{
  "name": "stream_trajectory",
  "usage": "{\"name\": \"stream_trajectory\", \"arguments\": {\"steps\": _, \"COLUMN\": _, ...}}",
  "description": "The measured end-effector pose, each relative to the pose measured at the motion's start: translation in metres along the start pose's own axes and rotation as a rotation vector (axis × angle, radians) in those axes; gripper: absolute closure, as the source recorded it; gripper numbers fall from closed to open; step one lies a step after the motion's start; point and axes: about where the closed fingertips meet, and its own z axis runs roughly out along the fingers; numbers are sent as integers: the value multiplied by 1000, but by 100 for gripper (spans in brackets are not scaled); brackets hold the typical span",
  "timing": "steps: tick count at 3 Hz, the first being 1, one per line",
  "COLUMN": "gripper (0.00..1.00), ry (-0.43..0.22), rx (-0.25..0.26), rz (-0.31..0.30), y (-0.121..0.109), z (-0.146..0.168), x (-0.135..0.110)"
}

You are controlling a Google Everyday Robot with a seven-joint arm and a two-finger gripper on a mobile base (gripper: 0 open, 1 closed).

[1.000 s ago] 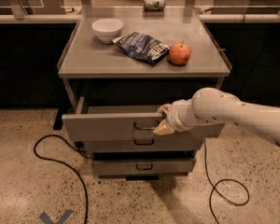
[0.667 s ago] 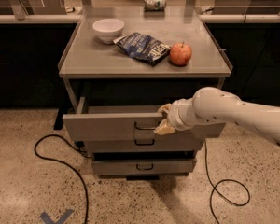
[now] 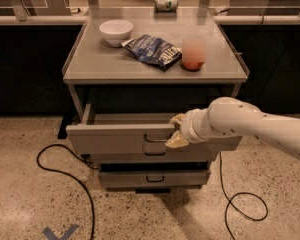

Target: Open top drawer

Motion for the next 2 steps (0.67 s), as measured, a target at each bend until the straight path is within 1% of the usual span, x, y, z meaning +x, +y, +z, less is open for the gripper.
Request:
{"name": "stream_trajectory", "arguments": {"steps": 1, "gripper": 100, "ry": -2, "rx": 7, "rz": -1, "y": 13, "z": -4, "x": 4}}
{"name": "stream_trajectory", "arguments": {"steps": 2, "gripper": 100, "ry": -2, "rx": 7, "rz": -1, "y": 13, "z": -7, "x": 2}}
